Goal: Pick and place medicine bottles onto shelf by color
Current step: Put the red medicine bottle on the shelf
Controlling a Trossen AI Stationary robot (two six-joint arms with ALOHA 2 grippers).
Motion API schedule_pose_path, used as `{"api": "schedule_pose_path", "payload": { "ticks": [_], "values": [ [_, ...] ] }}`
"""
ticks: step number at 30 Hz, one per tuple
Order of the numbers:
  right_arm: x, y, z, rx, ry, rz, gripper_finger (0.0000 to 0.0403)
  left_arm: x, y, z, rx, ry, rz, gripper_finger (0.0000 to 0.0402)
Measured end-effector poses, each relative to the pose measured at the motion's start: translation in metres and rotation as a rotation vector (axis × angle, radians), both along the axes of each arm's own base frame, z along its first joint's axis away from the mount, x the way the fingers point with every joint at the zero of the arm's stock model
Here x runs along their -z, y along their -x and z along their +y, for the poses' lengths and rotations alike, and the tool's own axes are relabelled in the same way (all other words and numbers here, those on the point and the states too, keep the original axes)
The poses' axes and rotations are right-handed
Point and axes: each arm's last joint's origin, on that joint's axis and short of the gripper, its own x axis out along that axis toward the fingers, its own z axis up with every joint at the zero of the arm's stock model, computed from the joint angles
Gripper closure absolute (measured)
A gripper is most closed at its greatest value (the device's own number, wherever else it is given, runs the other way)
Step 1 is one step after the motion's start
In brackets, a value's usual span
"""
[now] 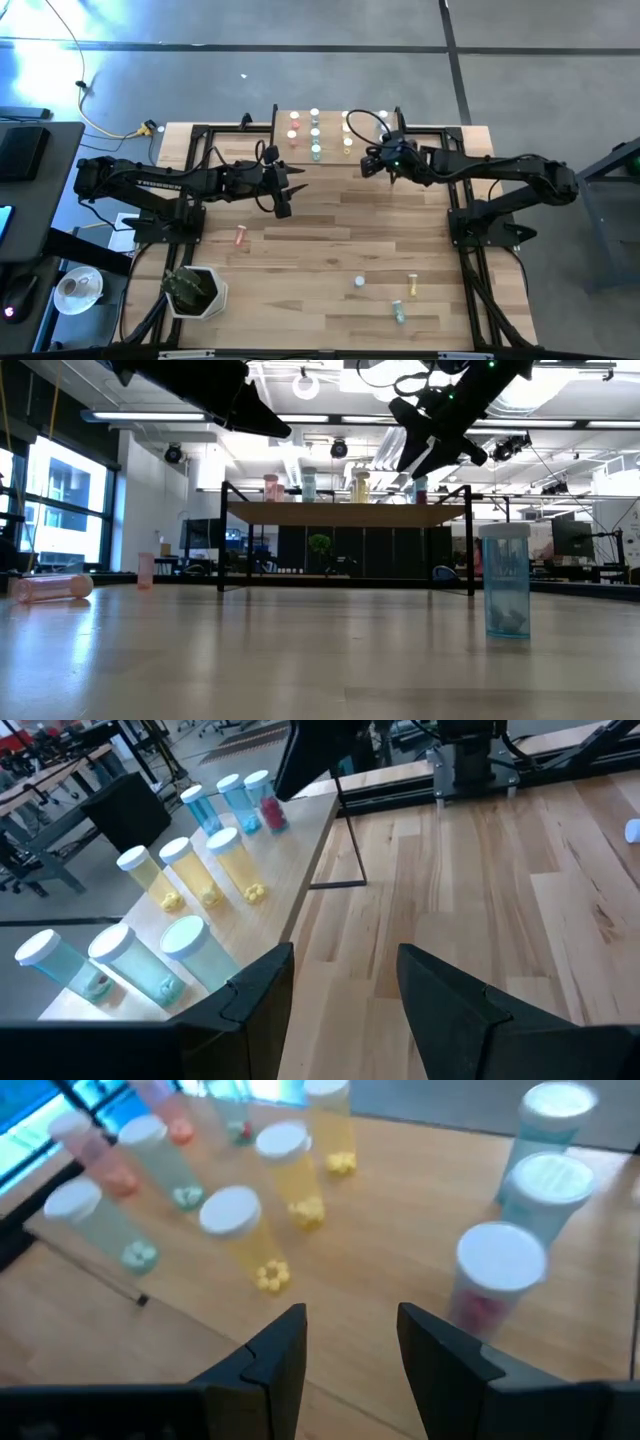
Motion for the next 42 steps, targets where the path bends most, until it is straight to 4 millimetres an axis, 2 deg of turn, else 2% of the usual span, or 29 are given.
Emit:
{"api": "schedule_pose_path", "payload": {
  "ticks": [15, 42],
  "values": [
    [0.014, -0.015, -0.007, 0.070, -0.005, -0.019, 0.0253, 0.000, 0.000, -0.001, 0.006, 0.002, 0.000, 0.0232],
    [0.016, -0.010, -0.010, 0.138, 0.047, 0.033, 0.0253, 0.000, 0.000, -0.002, 0.010, 0.002, -0.002, 0.0232]
  ]
}}
